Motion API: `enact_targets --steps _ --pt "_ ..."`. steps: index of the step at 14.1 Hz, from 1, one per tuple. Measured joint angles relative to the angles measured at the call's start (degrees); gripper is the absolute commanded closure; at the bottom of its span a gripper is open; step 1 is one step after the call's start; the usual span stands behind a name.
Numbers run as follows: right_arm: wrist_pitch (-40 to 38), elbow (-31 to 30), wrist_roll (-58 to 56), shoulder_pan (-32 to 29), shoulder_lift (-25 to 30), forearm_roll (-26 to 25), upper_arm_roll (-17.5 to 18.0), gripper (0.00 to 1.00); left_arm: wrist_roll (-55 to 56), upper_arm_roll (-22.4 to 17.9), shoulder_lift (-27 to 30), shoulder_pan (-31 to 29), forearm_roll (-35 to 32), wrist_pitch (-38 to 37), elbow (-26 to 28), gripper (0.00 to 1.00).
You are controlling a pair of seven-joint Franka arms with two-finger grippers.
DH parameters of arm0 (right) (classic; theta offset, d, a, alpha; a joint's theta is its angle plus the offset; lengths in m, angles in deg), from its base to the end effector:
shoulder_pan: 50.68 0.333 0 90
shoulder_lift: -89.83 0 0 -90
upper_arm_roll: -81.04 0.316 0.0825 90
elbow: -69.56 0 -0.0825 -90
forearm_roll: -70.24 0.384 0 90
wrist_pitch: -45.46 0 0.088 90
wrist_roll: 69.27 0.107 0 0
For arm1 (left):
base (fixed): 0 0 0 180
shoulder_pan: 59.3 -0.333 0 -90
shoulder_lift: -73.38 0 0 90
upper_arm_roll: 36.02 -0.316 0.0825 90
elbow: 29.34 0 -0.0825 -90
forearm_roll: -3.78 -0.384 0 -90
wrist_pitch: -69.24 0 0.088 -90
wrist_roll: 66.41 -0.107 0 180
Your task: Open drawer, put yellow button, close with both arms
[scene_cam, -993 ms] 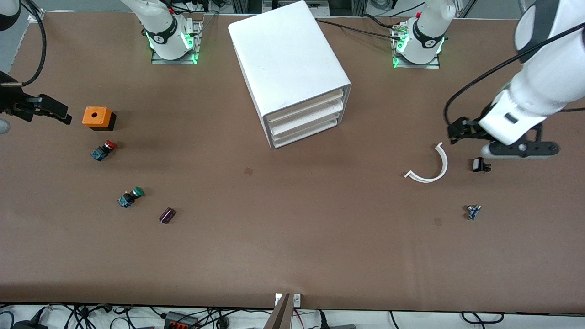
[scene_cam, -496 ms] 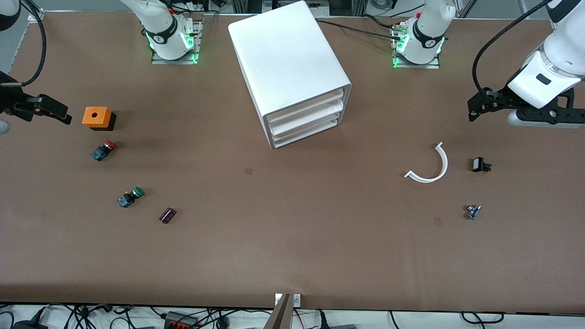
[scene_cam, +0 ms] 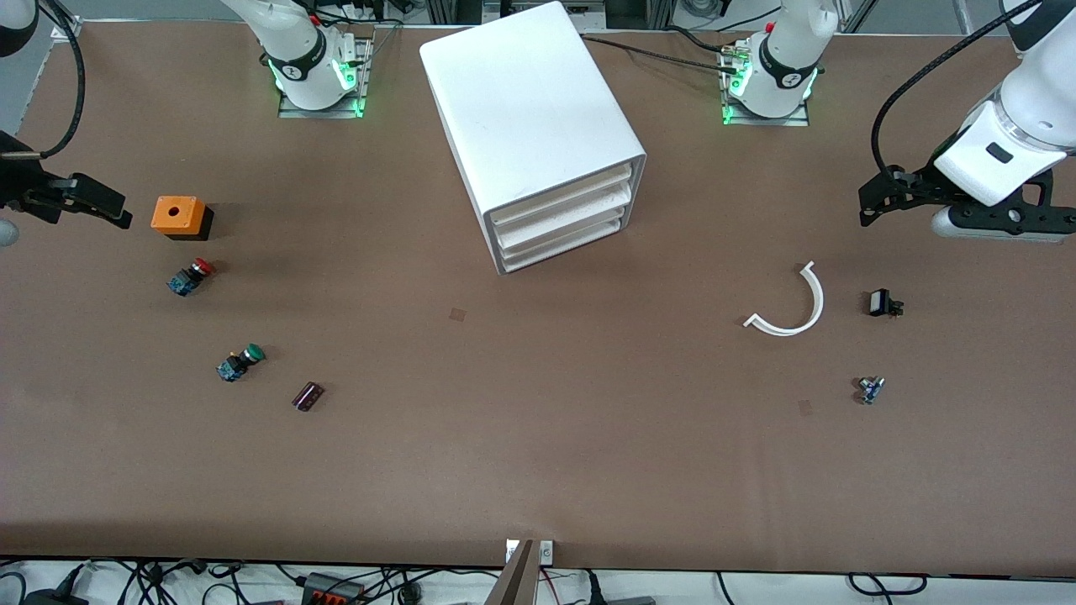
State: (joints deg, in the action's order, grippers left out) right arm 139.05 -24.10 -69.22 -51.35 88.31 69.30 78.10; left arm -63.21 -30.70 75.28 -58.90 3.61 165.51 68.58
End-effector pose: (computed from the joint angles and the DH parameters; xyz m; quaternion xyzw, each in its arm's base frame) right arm 0.5645 -0.0369 0.5848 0.9994 -0.0313 -0.0141 0.0084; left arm 0.5482 -0.0554 0.5866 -0.9997 0.0221 -0.0023 0.0028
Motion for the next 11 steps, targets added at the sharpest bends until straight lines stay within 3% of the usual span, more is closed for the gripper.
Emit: enact_targets --steps 11 --pt "-0.3 0.0 0.0 0.0 0.0 0.0 0.0 0.00 0.0 0.1 0.0 0.6 0.0 -1.0 -0.4 0.00"
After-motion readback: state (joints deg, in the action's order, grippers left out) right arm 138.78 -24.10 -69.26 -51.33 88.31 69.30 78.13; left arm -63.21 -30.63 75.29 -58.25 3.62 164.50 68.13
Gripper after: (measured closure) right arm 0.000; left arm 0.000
